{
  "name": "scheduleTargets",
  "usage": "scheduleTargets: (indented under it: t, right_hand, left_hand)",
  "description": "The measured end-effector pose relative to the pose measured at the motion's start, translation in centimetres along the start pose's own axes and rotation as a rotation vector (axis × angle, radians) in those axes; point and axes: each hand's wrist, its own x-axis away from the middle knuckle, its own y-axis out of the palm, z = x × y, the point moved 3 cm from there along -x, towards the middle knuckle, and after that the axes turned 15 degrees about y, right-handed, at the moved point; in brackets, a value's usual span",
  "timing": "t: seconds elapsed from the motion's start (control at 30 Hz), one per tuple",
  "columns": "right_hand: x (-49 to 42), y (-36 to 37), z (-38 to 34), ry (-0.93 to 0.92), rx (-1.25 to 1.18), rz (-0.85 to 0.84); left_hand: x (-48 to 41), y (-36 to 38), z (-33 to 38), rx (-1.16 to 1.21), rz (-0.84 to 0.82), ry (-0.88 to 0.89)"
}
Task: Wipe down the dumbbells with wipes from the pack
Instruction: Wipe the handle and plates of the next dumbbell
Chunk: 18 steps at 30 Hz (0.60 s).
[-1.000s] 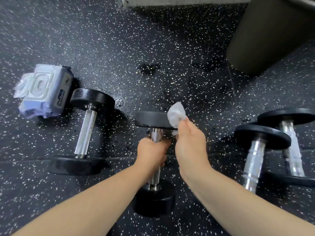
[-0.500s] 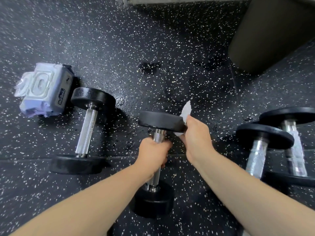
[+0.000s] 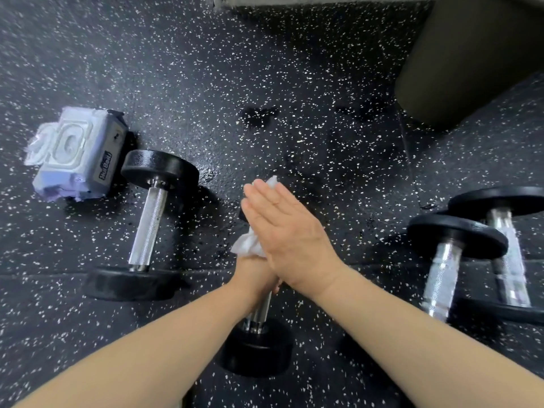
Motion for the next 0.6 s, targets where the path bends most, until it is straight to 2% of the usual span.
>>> scheduleTargets:
  t: [0.07,0.2,0.37,0.53,0.6]
  right_hand:
    - [1.1,-0.7,1.8,-0.079,-0.017,0.001]
    - [4.4,-2.3,5.4,0.029,-0.138,0.064]
    - [3.4,-2.1,4.3,0.03,-0.222,0.069]
    - [-0.2,-1.9,2.2,-0.092,-0.135,-0.049]
    - [-0.9,-1.7,2.0,-0.014,-0.228,-0.094]
  left_hand:
    - [-0.1,0.0,0.0,-0.033,-0.002,0.012]
    - [-0.3,-0.5,-0.3,0.017,0.014,-0.047]
    - [-0.3,-0.9,-0.3,-0.005,-0.004,-0.019]
    - [-0.3,-1.2,-0.3,-0.194,-0.079,0.06]
    - [0.0,-0.9,-0.3,-0.207,-0.132,0.066]
